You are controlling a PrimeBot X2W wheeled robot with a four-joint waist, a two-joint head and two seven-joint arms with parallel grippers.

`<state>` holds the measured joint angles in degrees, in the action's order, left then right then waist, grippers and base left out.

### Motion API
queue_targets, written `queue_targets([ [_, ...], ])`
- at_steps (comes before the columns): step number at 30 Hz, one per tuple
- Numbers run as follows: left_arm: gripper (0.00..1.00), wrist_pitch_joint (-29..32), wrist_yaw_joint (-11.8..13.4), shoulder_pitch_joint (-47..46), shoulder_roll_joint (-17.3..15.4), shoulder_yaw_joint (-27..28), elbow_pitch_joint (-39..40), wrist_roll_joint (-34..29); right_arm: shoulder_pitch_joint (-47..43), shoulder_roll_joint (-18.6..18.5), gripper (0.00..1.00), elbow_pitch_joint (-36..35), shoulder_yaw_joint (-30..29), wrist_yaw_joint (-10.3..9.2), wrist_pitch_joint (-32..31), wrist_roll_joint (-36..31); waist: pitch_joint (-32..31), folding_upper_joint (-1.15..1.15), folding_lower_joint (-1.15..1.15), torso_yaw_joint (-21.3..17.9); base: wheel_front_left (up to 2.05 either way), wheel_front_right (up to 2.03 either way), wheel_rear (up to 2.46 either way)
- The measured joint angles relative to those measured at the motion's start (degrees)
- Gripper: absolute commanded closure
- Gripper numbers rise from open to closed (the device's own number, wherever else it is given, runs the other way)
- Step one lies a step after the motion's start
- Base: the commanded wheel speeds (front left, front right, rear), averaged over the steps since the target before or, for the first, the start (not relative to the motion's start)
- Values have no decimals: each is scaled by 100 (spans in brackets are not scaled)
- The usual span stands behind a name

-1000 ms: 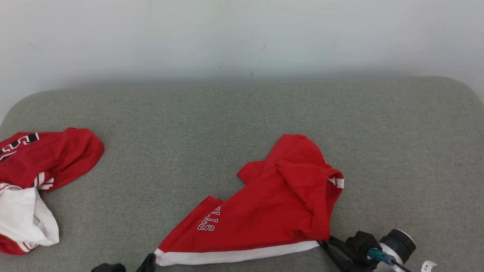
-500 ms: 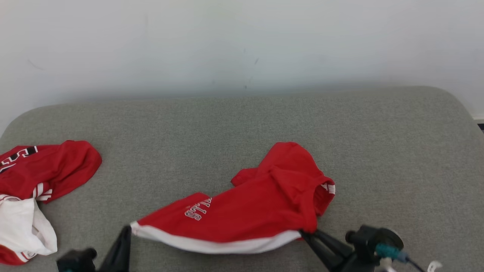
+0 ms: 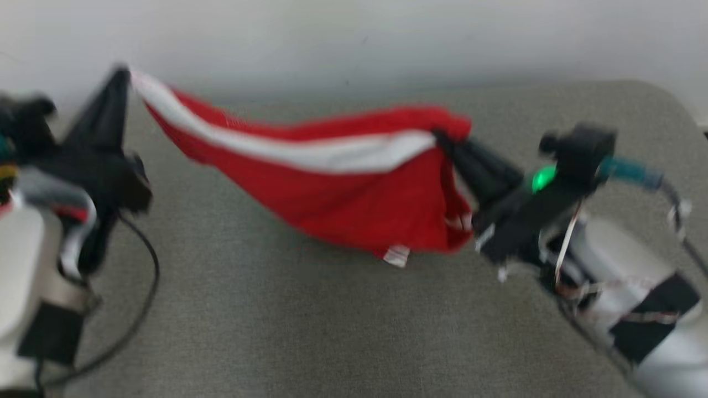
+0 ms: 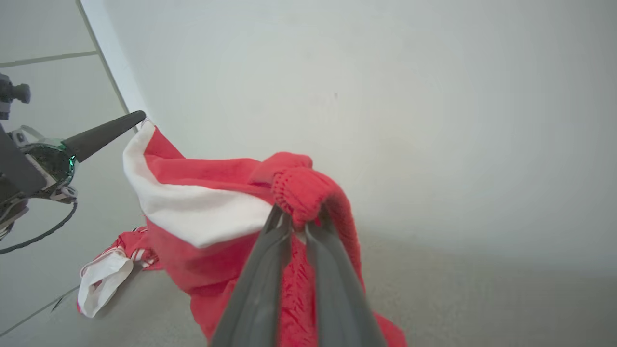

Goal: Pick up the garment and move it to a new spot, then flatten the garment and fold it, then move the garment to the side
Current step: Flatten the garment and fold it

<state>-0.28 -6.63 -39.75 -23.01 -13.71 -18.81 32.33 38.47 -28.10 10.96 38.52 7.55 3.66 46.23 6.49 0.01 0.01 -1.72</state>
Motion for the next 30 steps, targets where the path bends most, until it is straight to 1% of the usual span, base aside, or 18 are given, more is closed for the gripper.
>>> queue_targets([
  [4, 100, 361, -42, -1405, -22, 99, -346, 220, 1179, 183, 100, 177, -293, 0, -458, 611, 410, 0, 0, -42, 0, 0, 0],
  [7, 100, 525, -44, -2493, -59, 122, -742, 232, 2171, 356, 100, 430, -432, 0, -726, 847, 766, 0, 1, -71, 0, 0, 0],
  [9, 100, 545, -44, -3205, -108, 92, -993, 140, 2865, 410, 100, 615, -441, 0, -805, 806, 1015, 0, 1, -90, 0, 0, 0],
  [12, 100, 476, -46, -4168, -24, 63, -1336, 97, 3712, 523, 100, 931, -506, 0, -918, 826, 1386, 1, 1, -116, 0, 0, 0],
  [17, 100, 227, -49, -5362, 54, -48, -1917, -91, 4999, 532, 100, 1421, -322, 0, -859, 489, 1965, 1, 2, -134, 0, 0, 0],
  [20, 100, 56, -52, -5807, 130, -90, -2246, -99, 5472, 535, 100, 1716, -118, 0, -821, 399, 2270, 1, 1, -130, 0, 0, 0],
  [23, 100, -155, -71, -5921, 204, -177, -2539, -85, 5659, 535, 100, 1940, 69, 0, -730, 370, 2518, 1, 2, -112, 0, 0, 0],
  [27, 100, -410, -78, -5782, 272, -380, -2752, 31, 5622, 517, 100, 2043, 377, 0, -543, 469, 2733, 1, 2, -63, 0, 0, 0],
  [30, 100, -615, -89, -5394, 305, -584, -2735, 259, 5349, 389, 100, 2030, 666, 0, -406, 581, 2770, 1, 1, -7, 0, 0, 0],
])
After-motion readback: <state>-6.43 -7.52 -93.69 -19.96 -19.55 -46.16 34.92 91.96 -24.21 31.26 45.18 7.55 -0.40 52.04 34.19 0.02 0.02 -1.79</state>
